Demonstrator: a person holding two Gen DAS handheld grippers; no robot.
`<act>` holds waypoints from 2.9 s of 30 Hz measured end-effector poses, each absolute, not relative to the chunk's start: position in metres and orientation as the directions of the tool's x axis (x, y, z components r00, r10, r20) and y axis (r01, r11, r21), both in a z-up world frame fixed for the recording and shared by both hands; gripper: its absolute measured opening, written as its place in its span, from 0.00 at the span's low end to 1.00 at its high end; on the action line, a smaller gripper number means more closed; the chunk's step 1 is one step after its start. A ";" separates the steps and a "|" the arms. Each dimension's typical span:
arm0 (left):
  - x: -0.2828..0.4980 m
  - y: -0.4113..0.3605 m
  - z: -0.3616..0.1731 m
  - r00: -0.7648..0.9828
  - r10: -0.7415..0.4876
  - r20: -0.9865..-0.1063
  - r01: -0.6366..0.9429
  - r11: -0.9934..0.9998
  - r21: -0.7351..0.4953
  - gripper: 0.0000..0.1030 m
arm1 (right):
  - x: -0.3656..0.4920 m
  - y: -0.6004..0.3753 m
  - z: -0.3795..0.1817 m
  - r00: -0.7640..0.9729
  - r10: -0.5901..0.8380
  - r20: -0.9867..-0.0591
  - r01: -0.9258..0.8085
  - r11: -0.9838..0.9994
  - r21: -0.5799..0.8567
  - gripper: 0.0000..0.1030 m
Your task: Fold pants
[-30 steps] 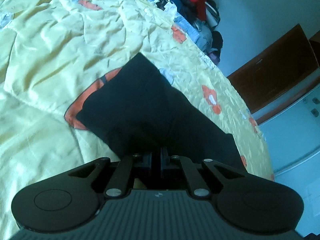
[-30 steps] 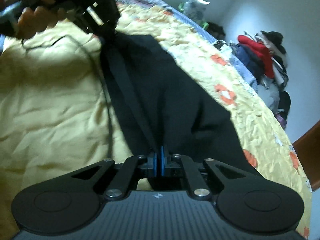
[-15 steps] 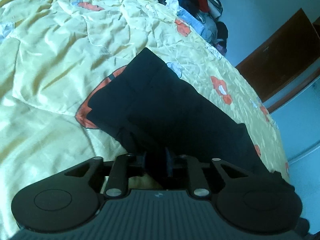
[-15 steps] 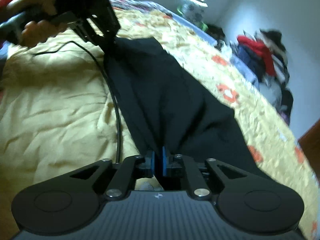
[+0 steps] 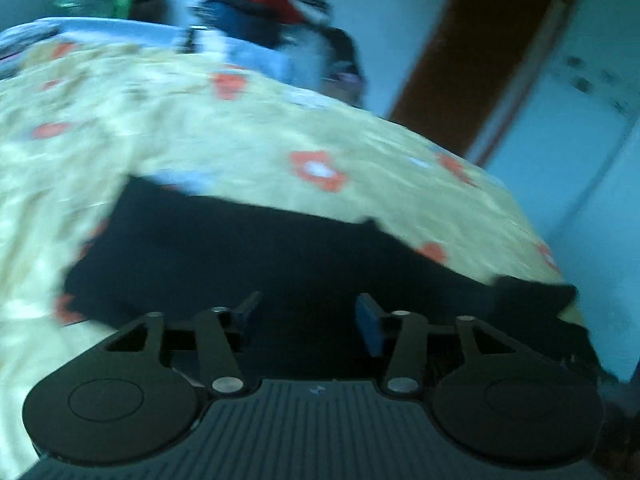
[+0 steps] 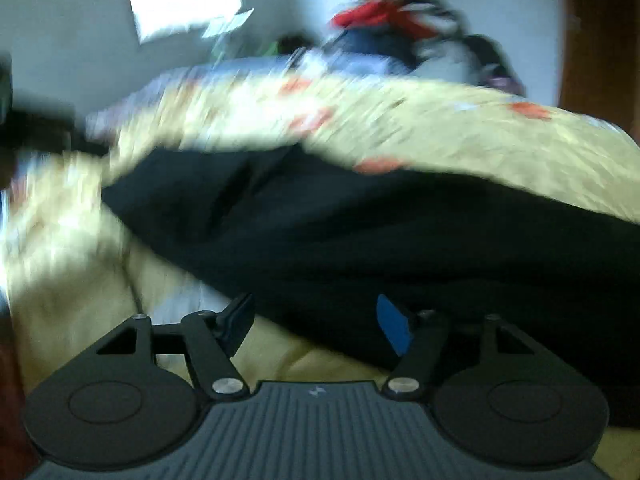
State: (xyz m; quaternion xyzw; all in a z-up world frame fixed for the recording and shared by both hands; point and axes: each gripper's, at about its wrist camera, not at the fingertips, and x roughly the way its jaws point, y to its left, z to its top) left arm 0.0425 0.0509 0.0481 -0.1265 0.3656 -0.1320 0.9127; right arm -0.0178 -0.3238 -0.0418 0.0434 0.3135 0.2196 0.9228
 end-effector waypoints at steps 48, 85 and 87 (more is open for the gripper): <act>0.052 -0.073 -0.054 0.748 -0.263 -0.609 0.355 0.934 0.032 0.96 | 0.136 -0.566 -0.084 0.900 0.160 -0.406 0.281 0.500 0.819 0.97; 0.052 -0.073 -0.055 0.746 -0.262 -0.612 0.353 0.935 0.030 0.99 | 0.140 -0.562 -0.096 0.912 0.295 -0.286 0.142 0.426 0.894 0.96; 0.053 -0.072 -0.055 0.745 -0.262 -0.613 0.352 0.936 0.027 0.99 | 0.139 -0.556 -0.100 0.893 0.401 -0.203 0.048 0.364 0.930 0.95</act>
